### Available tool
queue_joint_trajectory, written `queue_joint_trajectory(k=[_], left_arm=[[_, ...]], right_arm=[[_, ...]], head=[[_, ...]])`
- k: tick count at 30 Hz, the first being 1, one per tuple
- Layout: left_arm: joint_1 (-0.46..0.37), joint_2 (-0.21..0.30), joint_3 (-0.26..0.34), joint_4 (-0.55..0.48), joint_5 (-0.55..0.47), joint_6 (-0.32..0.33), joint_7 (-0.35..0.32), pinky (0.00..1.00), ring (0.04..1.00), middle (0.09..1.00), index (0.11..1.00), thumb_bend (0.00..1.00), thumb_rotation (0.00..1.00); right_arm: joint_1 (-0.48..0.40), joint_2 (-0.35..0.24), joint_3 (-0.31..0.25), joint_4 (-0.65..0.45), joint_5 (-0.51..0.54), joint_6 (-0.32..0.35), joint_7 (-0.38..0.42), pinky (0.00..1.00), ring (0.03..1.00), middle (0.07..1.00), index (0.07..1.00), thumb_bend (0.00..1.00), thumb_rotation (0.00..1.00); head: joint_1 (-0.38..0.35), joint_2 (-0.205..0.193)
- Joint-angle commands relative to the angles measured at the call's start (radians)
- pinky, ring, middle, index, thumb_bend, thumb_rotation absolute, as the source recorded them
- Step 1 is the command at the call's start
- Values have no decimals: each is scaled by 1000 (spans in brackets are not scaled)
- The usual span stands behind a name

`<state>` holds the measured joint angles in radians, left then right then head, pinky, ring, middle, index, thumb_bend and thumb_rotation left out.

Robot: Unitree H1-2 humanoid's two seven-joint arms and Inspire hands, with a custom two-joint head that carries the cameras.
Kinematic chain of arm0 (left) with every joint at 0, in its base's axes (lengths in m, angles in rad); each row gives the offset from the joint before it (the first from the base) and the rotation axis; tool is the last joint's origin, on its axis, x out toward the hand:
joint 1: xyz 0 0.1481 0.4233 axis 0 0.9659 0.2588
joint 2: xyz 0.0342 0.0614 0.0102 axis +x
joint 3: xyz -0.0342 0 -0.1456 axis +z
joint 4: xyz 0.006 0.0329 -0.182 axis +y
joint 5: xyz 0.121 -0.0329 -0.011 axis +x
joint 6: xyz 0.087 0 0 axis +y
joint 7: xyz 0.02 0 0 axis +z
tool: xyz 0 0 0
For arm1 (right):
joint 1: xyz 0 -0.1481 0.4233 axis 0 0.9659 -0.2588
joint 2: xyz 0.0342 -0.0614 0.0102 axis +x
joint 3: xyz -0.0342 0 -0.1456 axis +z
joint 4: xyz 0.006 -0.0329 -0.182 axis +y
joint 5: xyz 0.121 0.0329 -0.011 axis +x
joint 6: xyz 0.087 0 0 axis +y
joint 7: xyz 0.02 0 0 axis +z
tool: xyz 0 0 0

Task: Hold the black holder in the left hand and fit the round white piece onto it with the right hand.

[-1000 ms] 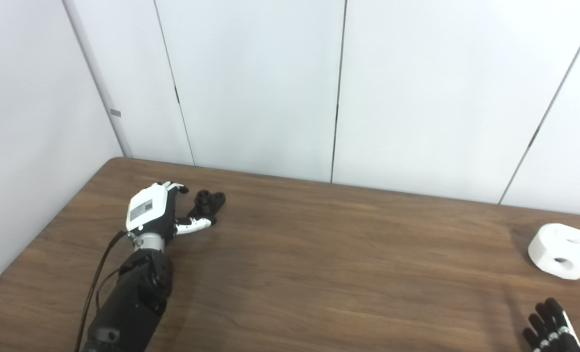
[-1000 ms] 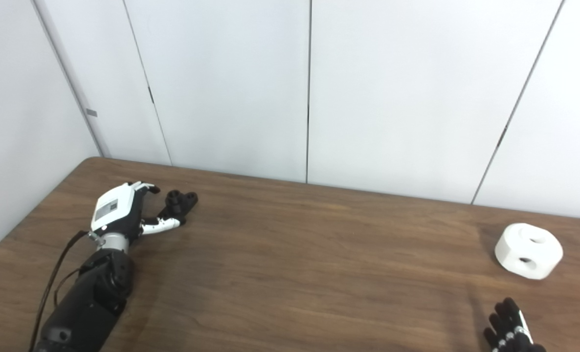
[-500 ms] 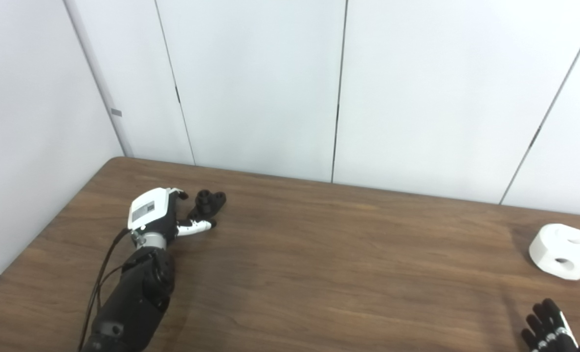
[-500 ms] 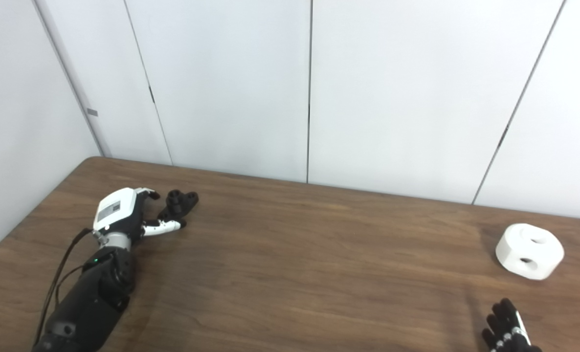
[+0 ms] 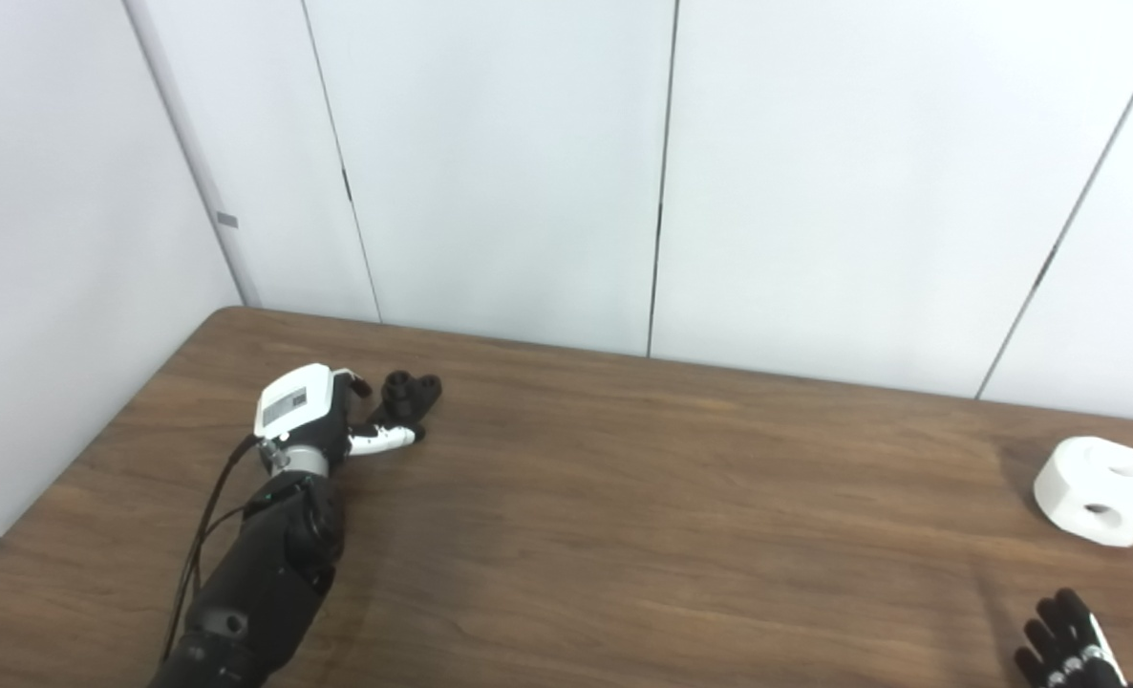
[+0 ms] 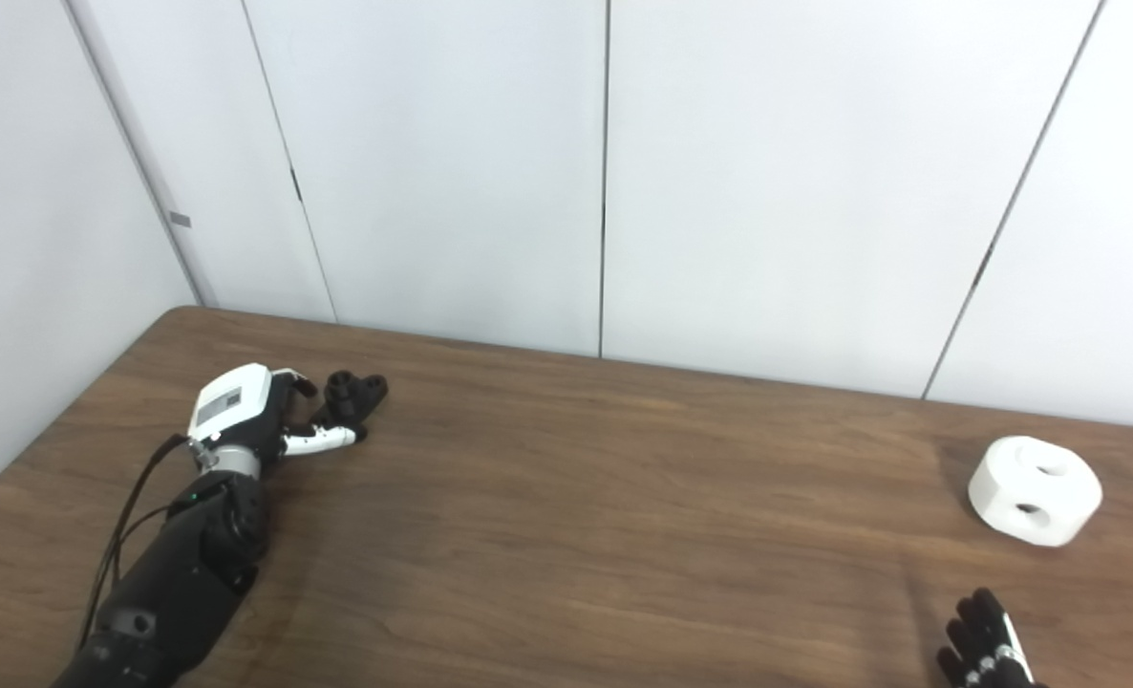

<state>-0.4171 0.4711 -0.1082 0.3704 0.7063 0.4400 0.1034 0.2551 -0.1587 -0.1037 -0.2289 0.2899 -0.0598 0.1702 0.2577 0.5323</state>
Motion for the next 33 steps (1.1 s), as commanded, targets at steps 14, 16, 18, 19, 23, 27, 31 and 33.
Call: queue_joint_trajectory(k=[14, 16, 18, 19, 23, 27, 31, 33], left_arm=[[-59, 43, -15, 3, 3, -12, 12, 954, 921, 860, 745, 845, 498], [-59, 45, -17, 1, 2, -10, 6, 959, 925, 863, 745, 838, 501], [-58, 44, -15, -1, -2, -11, 5, 955, 921, 859, 740, 834, 495], [-58, 44, -13, -2, -5, -12, 5, 955, 921, 857, 736, 834, 489], [-56, 47, -12, -8, -8, -2, -7, 956, 926, 854, 716, 835, 466], [-51, 47, -8, -5, -13, -23, 10, 944, 914, 840, 687, 839, 401], [-49, 49, -8, 5, -15, -37, 21, 938, 906, 827, 669, 836, 354], [-49, 49, -8, 7, -19, -39, 23, 940, 904, 825, 664, 833, 346]], right_arm=[[25, 13, 7, 9, 15, -11, 8, 1000, 1000, 1000, 1000, 606, 1000], [26, 14, 8, 6, 17, -7, 7, 1000, 1000, 1000, 1000, 609, 1000], [29, 16, 8, -3, 14, 4, 1, 1000, 1000, 1000, 1000, 613, 993], [30, 17, 8, -6, 12, 9, -2, 1000, 1000, 1000, 1000, 616, 991], [30, 15, 10, -5, 15, 2, 2, 1000, 1000, 1000, 1000, 611, 991], [29, 14, 13, -4, 6, -2, 1, 1000, 1000, 1000, 1000, 604, 999], [28, 13, 12, 1, 11, -7, 3, 1000, 1000, 1000, 1000, 605, 989], [29, 13, 13, -1, 10, -8, 4, 1000, 1000, 1000, 1000, 603, 987]], head=[[-3, 4], [-4, 4], [-7, 4], [-7, 4], [-12, 3], [-15, 2], [-16, 3], [-15, 5]])
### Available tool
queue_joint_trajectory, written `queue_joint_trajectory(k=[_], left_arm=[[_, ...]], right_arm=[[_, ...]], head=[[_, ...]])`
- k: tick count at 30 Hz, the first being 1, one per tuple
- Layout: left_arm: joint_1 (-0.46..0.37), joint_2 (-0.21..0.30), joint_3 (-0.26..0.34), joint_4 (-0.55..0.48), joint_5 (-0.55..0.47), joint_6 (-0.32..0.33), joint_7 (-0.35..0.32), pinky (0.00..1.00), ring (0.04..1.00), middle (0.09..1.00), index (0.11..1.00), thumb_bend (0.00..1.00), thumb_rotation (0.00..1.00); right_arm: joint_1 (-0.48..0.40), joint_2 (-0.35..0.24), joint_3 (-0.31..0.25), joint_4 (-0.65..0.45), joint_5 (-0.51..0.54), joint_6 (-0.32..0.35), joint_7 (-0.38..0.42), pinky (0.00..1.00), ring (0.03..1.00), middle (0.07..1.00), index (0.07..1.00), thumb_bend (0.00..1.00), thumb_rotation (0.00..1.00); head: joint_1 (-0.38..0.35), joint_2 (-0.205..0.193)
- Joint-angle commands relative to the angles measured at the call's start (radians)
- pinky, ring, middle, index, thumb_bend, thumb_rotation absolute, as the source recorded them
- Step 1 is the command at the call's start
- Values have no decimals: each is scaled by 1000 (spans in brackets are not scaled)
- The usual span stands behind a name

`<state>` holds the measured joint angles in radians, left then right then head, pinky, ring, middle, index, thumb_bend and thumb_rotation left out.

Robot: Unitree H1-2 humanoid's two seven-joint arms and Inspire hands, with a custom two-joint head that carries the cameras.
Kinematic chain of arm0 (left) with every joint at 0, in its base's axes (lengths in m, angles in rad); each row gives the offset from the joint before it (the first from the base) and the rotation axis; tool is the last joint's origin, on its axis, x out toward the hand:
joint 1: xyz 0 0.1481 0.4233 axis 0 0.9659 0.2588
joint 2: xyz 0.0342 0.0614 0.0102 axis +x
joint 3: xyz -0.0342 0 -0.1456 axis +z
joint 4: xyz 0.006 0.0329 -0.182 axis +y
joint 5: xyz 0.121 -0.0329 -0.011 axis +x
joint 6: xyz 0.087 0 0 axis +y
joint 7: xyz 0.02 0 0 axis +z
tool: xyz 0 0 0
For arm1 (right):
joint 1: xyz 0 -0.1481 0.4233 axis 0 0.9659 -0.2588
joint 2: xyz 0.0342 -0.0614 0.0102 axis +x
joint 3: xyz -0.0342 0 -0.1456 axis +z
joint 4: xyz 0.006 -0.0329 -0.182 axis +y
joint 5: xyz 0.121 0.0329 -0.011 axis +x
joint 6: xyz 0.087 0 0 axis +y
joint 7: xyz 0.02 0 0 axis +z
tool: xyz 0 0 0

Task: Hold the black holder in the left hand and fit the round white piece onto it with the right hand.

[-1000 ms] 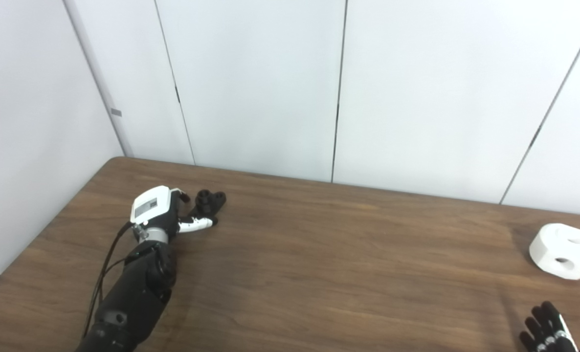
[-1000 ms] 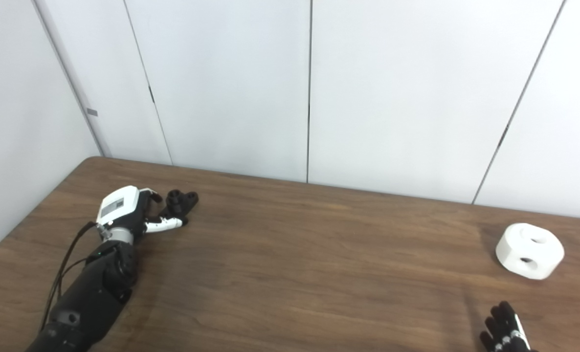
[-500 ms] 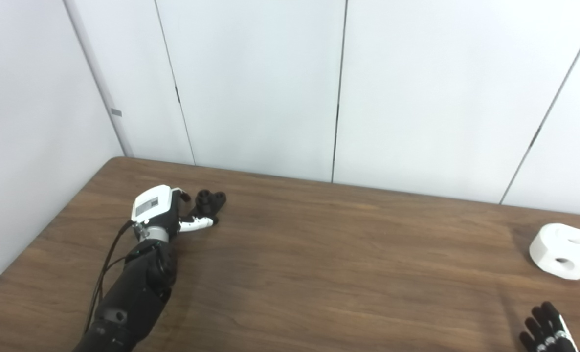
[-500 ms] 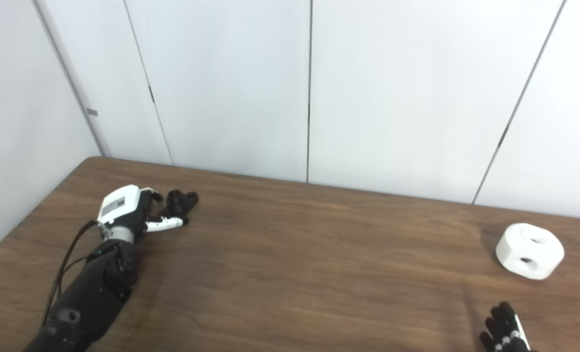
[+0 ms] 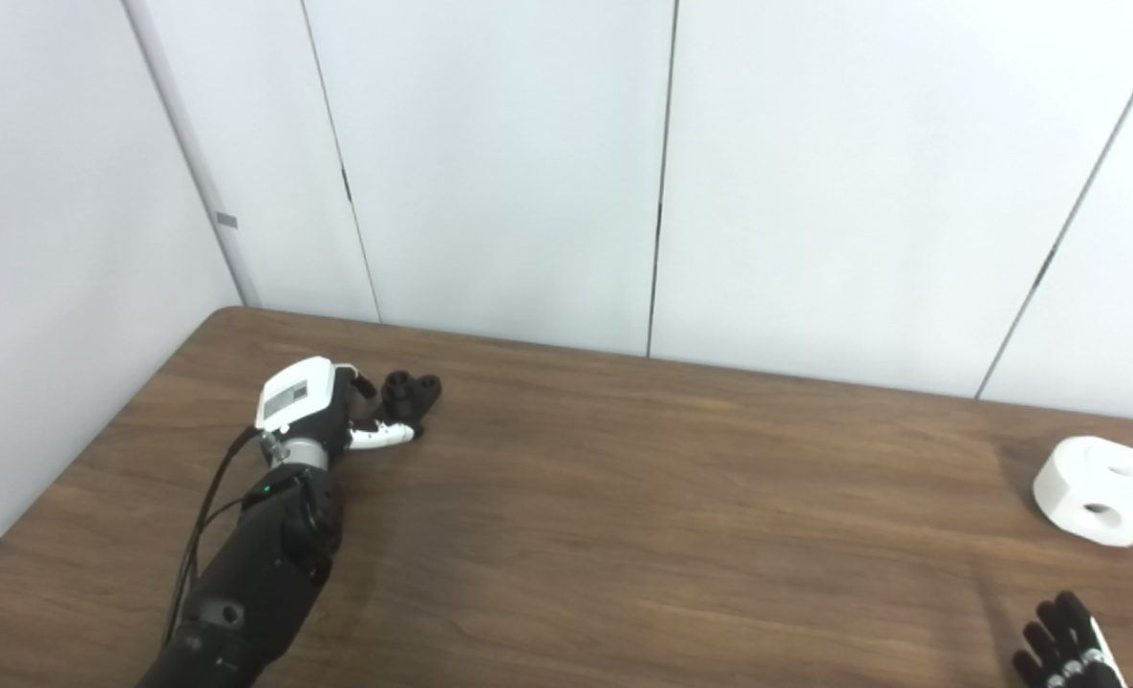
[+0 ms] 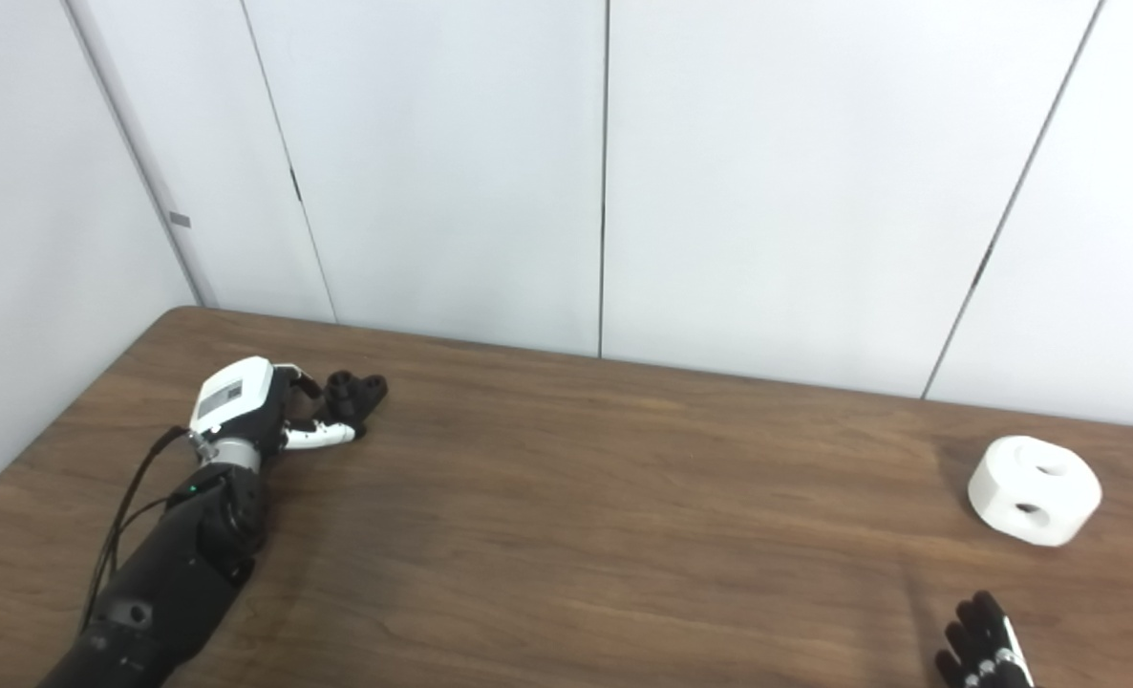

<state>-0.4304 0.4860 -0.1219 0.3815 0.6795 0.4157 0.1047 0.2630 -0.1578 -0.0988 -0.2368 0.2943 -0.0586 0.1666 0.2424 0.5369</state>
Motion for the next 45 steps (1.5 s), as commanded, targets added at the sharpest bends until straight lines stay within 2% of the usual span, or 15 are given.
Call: queue_joint_trajectory(k=[1, 15, 34, 45], left_arm=[[-35, 34, 7, -4, 6, -16, 22, 942, 903, 824, 663, 832, 341], [-38, 29, 9, -4, -7, -26, 26, 937, 894, 816, 661, 837, 331], [-35, 26, 17, 2, -44, -49, 30, 919, 875, 802, 600, 825, 278], [-30, 21, 18, -5, -45, -31, 21, 925, 884, 805, 574, 812, 261]], right_arm=[[21, 12, 8, 5, 8, -7, 8, 1000, 1000, 1000, 1000, 601, 987], [22, 10, 7, 2, 15, 5, 8, 1000, 1000, 1000, 1000, 619, 962], [24, 6, 6, -2, 15, 8, 9, 1000, 1000, 1000, 1000, 619, 957], [25, 0, 5, -2, 21, 7, 14, 1000, 1000, 1000, 1000, 624, 936]], head=[[0, 1], [-4, 2], [-7, 5], [-8, 10]])
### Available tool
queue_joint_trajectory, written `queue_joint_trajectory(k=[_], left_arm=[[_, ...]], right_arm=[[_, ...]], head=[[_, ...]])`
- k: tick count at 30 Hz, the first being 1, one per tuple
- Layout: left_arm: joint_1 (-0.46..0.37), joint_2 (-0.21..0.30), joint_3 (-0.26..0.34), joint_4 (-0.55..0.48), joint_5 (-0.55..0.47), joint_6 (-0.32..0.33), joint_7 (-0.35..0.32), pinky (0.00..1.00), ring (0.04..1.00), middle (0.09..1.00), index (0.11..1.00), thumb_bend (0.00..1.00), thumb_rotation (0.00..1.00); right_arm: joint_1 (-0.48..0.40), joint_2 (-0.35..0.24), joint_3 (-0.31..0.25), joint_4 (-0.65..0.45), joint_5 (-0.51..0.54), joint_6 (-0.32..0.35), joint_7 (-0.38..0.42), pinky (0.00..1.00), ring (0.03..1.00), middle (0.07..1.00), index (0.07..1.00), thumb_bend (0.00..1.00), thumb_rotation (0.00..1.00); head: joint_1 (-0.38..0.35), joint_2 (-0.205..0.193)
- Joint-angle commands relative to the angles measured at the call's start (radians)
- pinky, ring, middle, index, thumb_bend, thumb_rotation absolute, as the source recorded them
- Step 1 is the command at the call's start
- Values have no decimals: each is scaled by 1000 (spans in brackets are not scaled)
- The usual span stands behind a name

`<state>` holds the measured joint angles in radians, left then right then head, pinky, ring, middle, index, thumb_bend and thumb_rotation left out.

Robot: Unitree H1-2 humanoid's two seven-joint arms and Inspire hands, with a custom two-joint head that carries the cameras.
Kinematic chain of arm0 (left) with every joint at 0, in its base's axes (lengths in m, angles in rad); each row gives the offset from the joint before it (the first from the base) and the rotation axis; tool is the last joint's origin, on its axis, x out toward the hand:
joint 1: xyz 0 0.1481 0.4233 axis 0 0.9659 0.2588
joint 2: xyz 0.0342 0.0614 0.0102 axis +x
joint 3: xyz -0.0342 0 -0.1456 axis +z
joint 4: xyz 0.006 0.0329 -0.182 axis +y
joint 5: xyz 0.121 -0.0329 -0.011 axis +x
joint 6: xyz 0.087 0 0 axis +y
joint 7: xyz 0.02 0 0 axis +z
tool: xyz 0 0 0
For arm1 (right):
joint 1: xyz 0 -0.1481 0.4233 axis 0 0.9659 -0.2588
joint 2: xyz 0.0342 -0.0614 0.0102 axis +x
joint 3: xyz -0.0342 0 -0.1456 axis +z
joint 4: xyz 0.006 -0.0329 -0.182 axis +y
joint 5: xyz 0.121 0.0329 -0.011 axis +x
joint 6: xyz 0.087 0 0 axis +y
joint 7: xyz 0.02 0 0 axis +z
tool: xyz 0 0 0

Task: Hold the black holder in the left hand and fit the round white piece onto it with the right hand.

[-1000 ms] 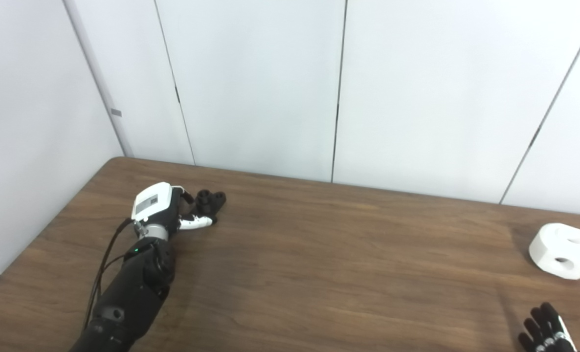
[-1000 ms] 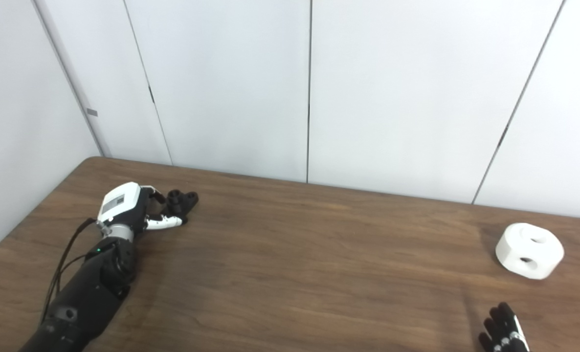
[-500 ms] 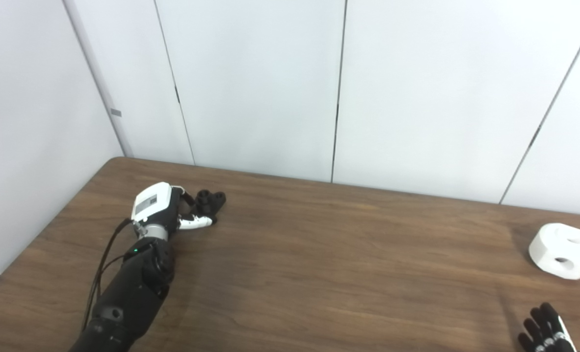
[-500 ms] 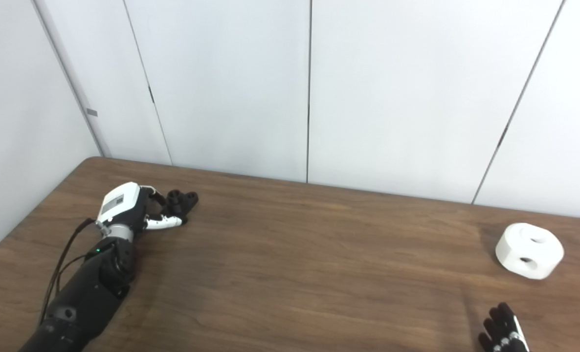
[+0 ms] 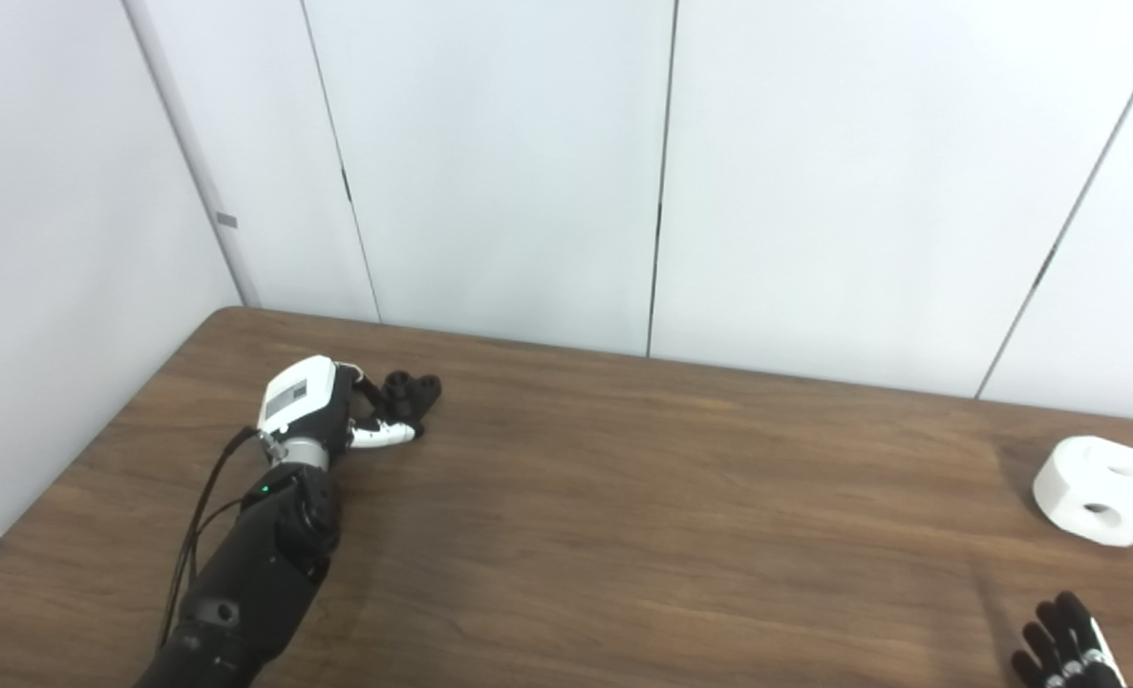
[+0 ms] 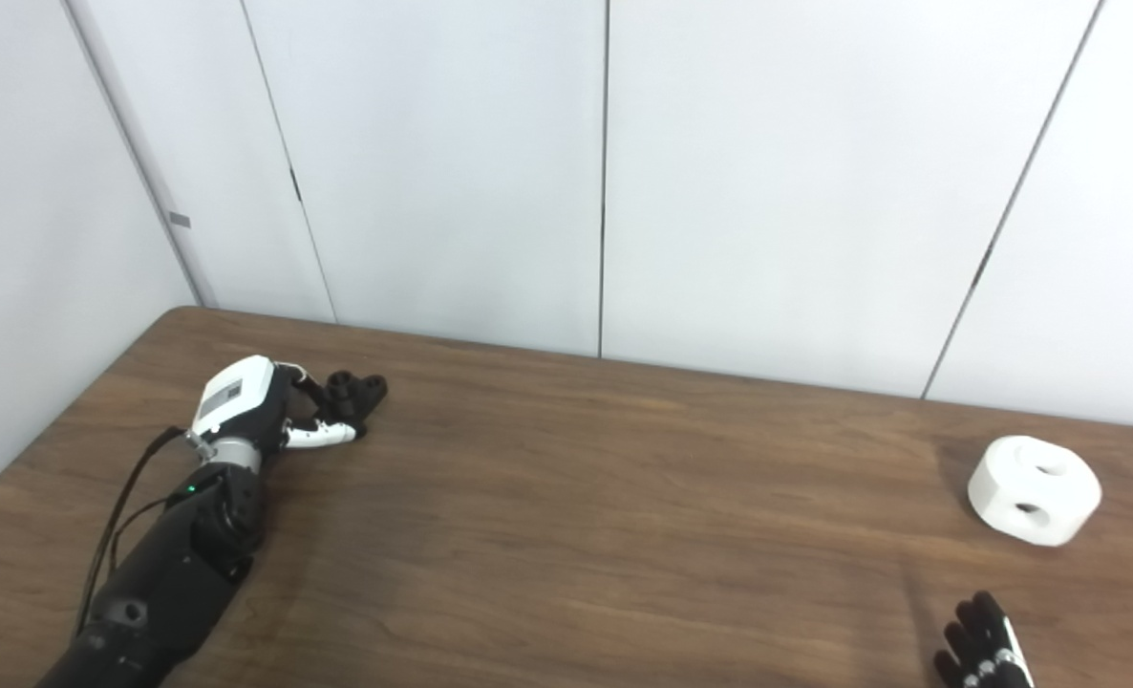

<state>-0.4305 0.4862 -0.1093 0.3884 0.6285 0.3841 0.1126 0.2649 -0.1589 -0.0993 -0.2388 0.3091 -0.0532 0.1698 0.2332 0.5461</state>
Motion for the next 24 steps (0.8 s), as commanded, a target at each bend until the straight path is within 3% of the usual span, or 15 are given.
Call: queue_joint_trajectory(k=[1, 5, 6, 7, 9, 24], left_arm=[[-29, 21, 6, -13, 6, 0, 13, 926, 885, 805, 570, 810, 263], [-27, 18, 12, -15, -3, -5, 20, 933, 887, 803, 545, 799, 243], [-26, 15, 15, -14, -6, -10, 26, 937, 888, 800, 517, 664, 163], [-26, 14, 17, -13, -8, -14, 30, 938, 888, 796, 501, 595, 119], [-26, 11, 20, -11, -10, -18, 36, 938, 887, 790, 487, 538, 80], [-22, 1, 29, -4, -35, -44, 60, 921, 863, 750, 480, 523, 50]], right_arm=[[24, 1, 5, 0, 4, 1, 10, 1000, 1000, 1000, 1000, 624, 939], [24, -1, 5, -1, 7, -3, 14, 1000, 1000, 1000, 1000, 614, 940], [24, -1, 5, -1, 12, -4, 17, 1000, 1000, 1000, 1000, 610, 939], [24, -1, 5, -1, 16, -5, 19, 1000, 1000, 1000, 1000, 606, 934], [24, 0, 4, 0, 18, -4, 20, 1000, 1000, 1000, 1000, 604, 928], [25, -7, 5, -9, 15, 18, 26, 1000, 1000, 1000, 1000, 660, 985]], head=[[1, 1], [2, 2], [2, 2], [2, 2], [2, 1], [1, 1]])
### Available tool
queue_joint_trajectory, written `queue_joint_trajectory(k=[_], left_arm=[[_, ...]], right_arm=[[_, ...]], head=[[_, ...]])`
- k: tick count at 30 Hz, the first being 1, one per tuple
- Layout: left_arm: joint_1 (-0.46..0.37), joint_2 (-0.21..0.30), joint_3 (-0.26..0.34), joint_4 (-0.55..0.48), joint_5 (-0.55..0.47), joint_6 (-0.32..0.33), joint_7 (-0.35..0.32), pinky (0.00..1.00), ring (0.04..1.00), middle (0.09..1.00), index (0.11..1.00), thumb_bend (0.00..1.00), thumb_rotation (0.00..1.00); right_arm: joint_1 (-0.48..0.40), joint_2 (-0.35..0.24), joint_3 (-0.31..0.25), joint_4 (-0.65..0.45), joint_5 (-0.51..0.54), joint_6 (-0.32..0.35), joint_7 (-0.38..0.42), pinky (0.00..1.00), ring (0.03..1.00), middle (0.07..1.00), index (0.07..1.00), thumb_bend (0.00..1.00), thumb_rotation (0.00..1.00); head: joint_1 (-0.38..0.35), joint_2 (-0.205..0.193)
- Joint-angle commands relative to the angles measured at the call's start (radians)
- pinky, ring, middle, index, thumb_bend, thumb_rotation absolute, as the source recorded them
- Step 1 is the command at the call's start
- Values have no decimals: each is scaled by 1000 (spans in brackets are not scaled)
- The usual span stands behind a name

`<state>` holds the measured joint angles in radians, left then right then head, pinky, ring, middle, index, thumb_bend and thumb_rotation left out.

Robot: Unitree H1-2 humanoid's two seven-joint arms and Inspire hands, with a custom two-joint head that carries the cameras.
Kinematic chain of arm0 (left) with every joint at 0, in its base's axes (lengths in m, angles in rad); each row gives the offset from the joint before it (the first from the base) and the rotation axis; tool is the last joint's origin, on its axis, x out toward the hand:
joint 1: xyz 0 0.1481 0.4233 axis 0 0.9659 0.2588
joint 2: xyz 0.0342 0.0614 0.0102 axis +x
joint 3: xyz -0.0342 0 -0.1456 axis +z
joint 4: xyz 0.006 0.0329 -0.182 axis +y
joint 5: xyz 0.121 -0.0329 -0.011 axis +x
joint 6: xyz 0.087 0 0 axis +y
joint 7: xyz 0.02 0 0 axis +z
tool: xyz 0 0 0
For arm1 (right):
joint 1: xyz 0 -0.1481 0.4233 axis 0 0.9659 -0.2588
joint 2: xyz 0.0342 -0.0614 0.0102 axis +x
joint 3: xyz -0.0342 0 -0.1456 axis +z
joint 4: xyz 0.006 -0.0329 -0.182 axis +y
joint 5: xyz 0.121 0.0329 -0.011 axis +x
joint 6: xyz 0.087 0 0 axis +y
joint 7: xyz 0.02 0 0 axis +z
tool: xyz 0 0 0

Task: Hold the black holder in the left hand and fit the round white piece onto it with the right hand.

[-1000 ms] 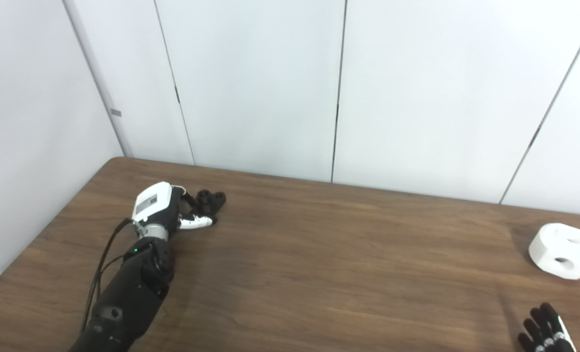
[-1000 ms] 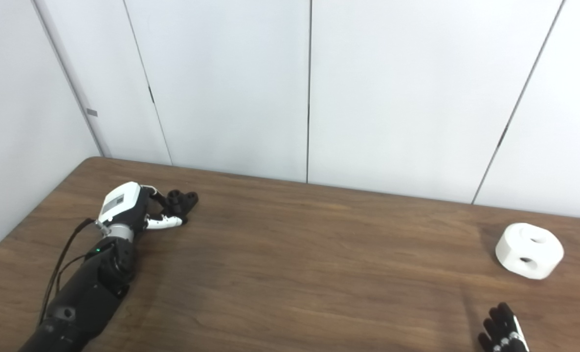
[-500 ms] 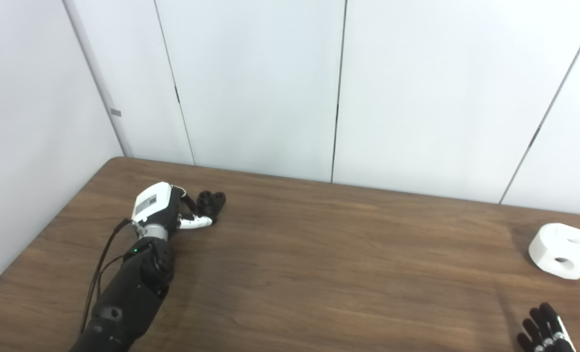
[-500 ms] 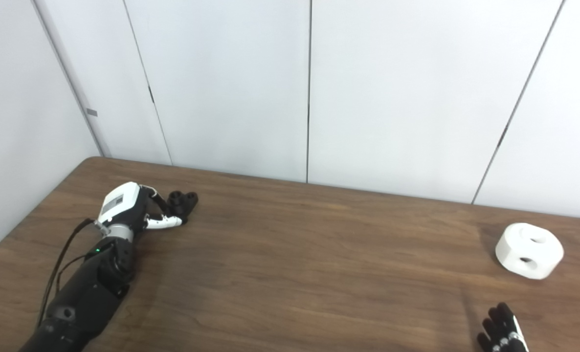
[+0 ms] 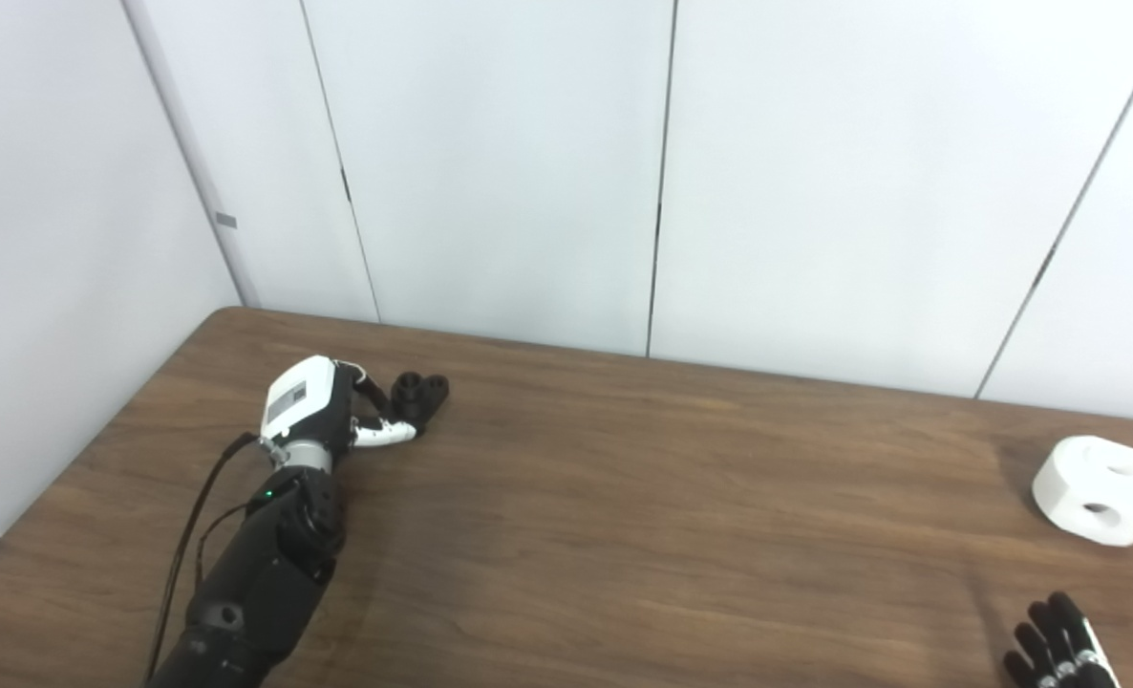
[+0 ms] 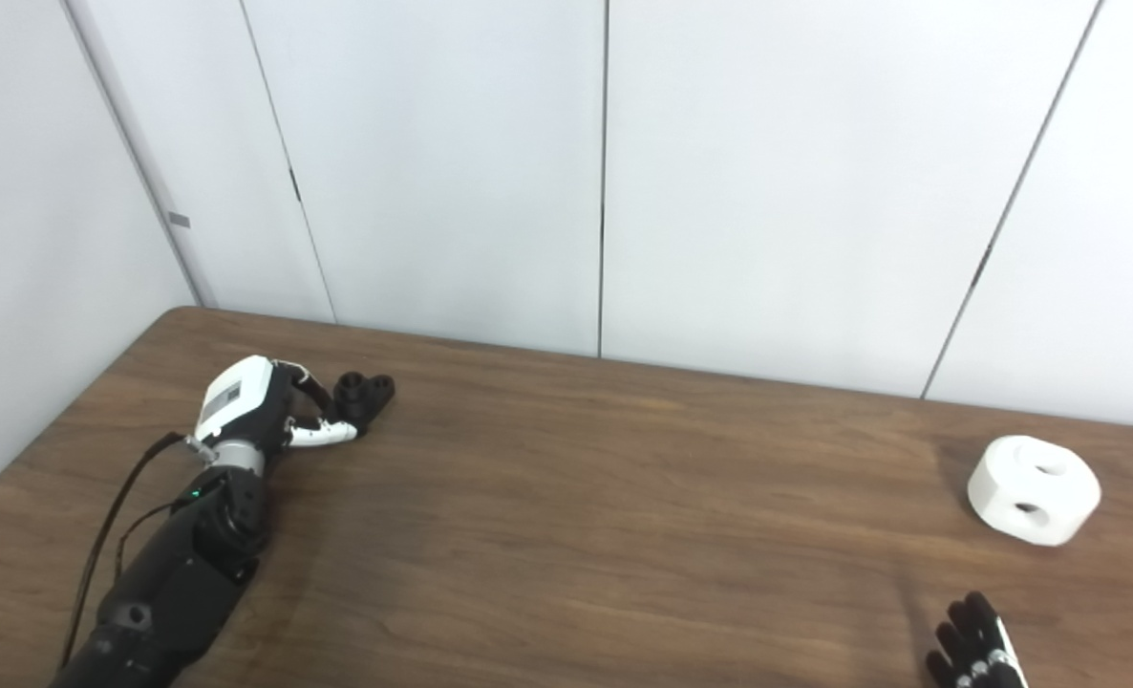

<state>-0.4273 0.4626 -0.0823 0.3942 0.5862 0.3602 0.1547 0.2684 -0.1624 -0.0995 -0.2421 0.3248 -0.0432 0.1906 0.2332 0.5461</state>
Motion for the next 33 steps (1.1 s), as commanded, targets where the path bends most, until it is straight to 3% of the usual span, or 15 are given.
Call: queue_joint_trajectory(k=[1, 10, 17, 25, 29, 33], left_arm=[[-25, 25, 1, -11, 8, -19, 16, 922, 864, 751, 480, 523, 50], [-9, 30, -3, -45, -4, -17, -19, 929, 878, 753, 482, 520, 51], [23, 33, -13, -120, -4, 9, -84, 903, 868, 764, 483, 519, 52], [89, 24, -47, -262, 11, 42, -170, 891, 870, 763, 483, 518, 51], [129, 17, -71, -303, 22, 3, -165, 884, 860, 761, 483, 518, 57], [165, 6, -94, -370, 20, 6, -196, 842, 881, 788, 484, 517, 58]], right_arm=[[22, -4, 5, -5, -2, 7, 6, 1000, 1000, 1000, 1000, 657, 991], [21, -2, 4, -3, 4, 3, 10, 1000, 1000, 1000, 1000, 650, 986], [20, 5, 4, -11, -9, 8, -2, 1000, 1000, 992, 1000, 650, 977], [17, 8, 7, -18, -25, 18, -11, 1000, 1000, 992, 1000, 616, 976], [16, 9, 8, -17, -32, 18, -16, 1000, 1000, 986, 1000, 615, 972], [15, 12, 10, -20, -36, 17, -18, 1000, 1000, 987, 1000, 615, 969]], head=[[1, 1], [-6, 5], [-10, 8], [-15, 8], [-21, 11], [-37, 21]])
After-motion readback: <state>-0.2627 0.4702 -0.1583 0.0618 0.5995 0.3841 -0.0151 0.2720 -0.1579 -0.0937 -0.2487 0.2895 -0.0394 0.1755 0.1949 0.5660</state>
